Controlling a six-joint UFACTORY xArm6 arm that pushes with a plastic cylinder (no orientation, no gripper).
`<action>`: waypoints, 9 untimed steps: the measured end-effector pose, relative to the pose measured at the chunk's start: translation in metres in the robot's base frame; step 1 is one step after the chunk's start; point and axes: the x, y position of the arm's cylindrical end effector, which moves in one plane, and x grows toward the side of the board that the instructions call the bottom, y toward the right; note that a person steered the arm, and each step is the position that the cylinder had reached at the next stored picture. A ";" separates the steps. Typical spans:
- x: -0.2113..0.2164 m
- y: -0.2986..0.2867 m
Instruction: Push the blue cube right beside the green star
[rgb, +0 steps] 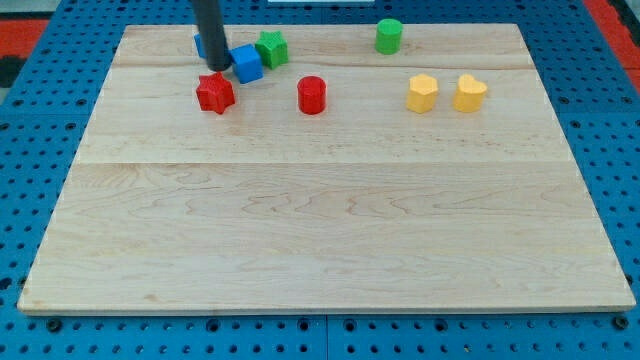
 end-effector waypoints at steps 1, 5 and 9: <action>0.000 0.025; 0.023 0.075; 0.009 0.117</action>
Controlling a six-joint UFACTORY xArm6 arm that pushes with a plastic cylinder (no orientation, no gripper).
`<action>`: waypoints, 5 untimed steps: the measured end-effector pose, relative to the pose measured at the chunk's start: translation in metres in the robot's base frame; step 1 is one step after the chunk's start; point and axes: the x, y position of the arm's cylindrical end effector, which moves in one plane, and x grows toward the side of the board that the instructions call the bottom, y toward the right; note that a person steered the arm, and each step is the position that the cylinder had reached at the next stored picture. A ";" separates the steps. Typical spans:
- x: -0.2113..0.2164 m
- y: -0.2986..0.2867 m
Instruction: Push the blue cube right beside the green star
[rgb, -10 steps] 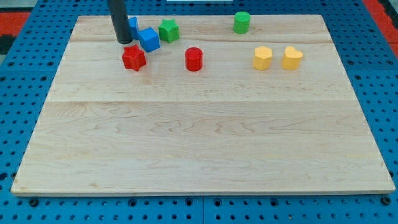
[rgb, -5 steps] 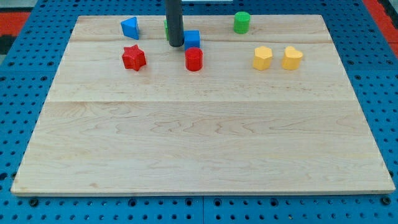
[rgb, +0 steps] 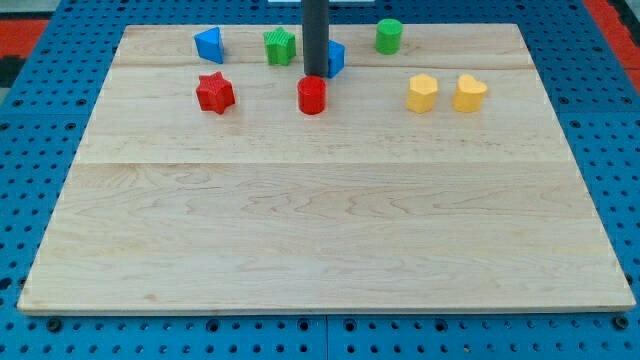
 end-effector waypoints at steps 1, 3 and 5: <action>-0.008 0.009; -0.019 0.046; 0.004 0.063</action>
